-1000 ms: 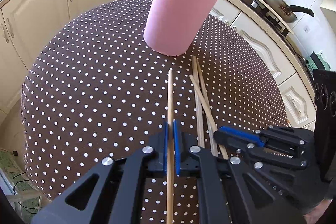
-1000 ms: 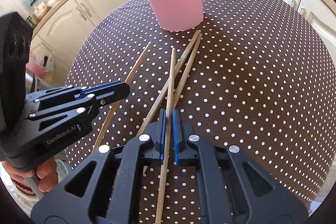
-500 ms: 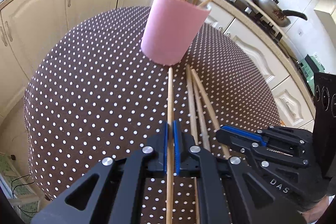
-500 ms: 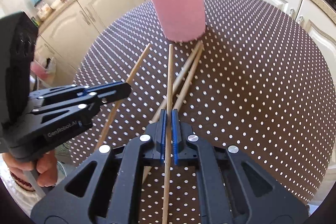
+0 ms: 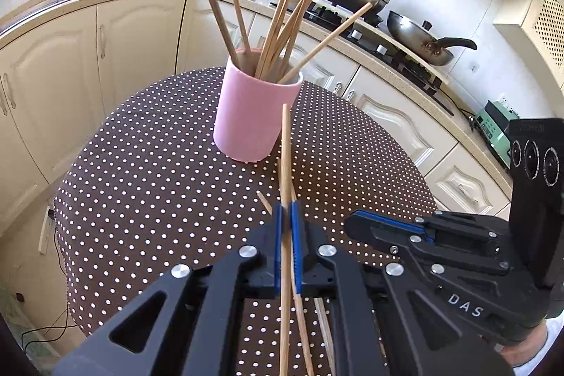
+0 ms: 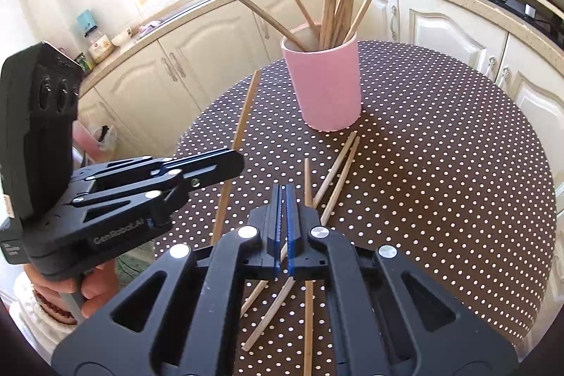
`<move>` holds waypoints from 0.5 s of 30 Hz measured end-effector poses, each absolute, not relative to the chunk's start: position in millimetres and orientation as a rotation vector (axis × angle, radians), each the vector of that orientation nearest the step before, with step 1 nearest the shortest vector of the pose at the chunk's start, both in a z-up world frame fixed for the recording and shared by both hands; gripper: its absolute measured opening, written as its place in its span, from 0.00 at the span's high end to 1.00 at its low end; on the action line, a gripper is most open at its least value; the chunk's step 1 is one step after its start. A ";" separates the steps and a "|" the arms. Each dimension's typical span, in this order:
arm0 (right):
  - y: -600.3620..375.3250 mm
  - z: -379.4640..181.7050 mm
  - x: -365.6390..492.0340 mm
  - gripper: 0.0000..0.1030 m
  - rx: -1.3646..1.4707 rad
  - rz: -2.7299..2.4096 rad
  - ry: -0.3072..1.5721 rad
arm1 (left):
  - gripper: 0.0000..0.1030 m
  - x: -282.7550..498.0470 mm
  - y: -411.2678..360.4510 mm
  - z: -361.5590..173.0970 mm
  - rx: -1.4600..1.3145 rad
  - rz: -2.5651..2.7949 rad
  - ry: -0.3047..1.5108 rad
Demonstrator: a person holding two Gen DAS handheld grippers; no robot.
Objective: Organize utensils
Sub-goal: 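Hold both chopsticks and raise them upright off the tablecloth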
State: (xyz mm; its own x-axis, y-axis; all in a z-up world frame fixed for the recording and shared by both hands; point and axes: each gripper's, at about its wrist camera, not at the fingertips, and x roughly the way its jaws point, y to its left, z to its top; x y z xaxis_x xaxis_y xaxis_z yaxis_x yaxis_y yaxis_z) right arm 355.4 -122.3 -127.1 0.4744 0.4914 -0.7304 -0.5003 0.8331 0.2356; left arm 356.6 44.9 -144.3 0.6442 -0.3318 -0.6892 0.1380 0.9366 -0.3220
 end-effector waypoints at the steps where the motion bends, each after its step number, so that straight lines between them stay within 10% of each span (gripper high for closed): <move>1: -121.3 -128.1 355.6 0.98 -0.014 0.604 0.894 | 0.95 356.2 46.3 -144.3 -0.249 -0.266 0.832; 15: -111.2 -152.7 359.5 0.97 -0.040 0.534 0.957 | 0.95 349.3 79.0 -154.4 -0.286 -0.271 0.821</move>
